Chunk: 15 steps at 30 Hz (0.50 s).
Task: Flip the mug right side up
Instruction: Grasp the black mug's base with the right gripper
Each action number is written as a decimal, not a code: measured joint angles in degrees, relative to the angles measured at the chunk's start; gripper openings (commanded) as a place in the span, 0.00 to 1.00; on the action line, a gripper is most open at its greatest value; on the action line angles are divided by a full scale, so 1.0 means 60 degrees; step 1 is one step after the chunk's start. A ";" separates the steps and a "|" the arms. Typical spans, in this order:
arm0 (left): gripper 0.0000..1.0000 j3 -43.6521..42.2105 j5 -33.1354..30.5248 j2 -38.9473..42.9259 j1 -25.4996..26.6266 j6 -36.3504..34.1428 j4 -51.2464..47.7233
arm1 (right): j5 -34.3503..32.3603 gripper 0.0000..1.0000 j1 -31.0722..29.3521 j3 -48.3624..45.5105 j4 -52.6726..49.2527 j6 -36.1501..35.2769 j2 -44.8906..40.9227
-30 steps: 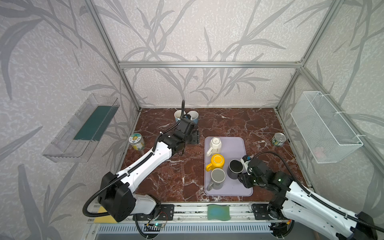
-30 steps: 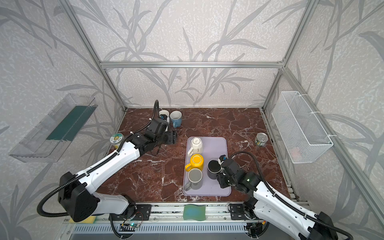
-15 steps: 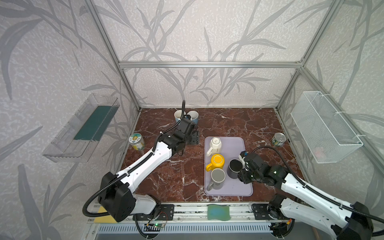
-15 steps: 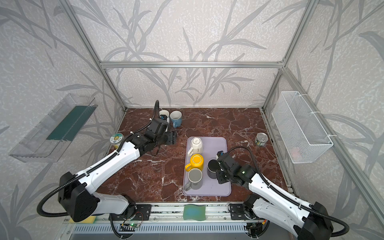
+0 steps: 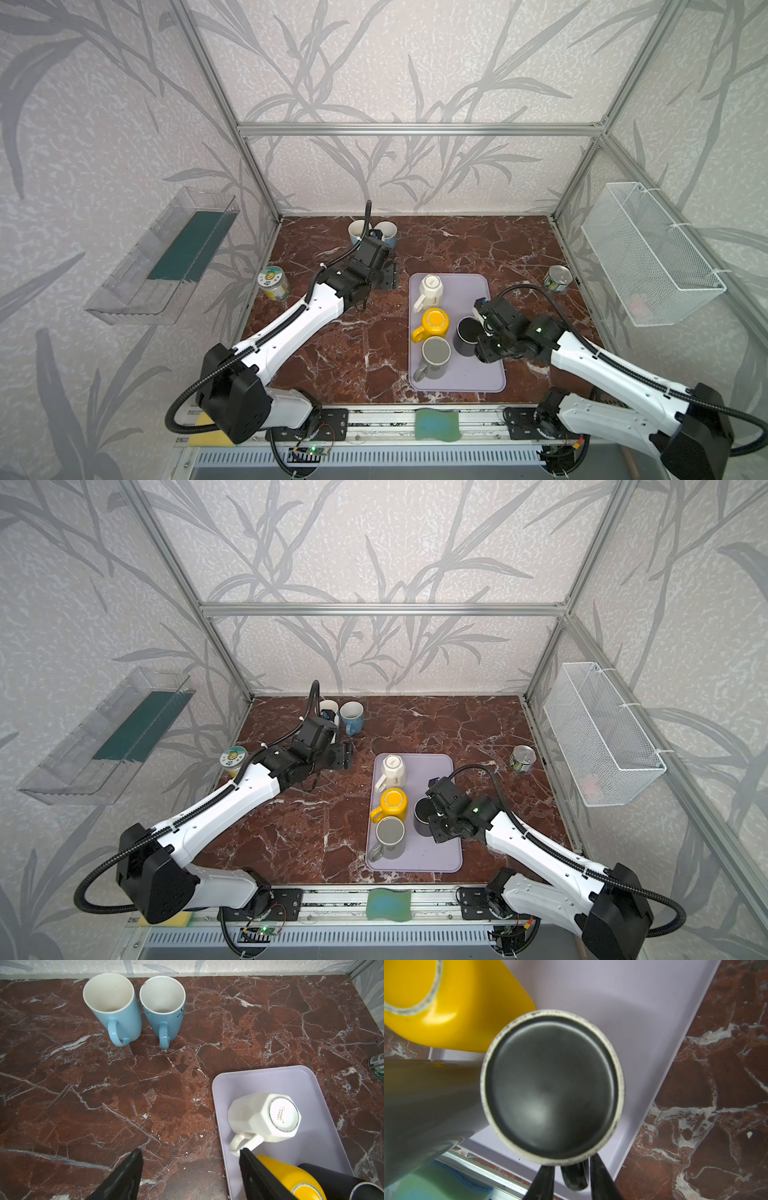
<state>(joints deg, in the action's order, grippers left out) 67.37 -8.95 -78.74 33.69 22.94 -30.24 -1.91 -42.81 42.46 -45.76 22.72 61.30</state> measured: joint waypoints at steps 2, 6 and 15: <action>0.76 0.0015 -0.0004 -0.0033 0.0000 -0.0044 -0.0007 | 0.0004 0.30 0.0000 0.0098 -0.0033 -0.0069 0.0178; 0.76 0.0015 -0.0004 -0.0036 0.0000 -0.0073 -0.0029 | 0.0007 0.31 0.0000 0.0266 -0.0157 -0.0200 0.0481; 0.76 0.0015 -0.0047 -0.0036 0.0000 -0.0080 -0.0036 | 0.0000 0.30 -0.0011 0.0299 -0.0175 -0.0306 0.0845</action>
<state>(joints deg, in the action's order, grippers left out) 67.46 -9.23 -78.96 33.69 22.46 -30.46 -1.91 -42.87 44.25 -46.81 20.88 66.37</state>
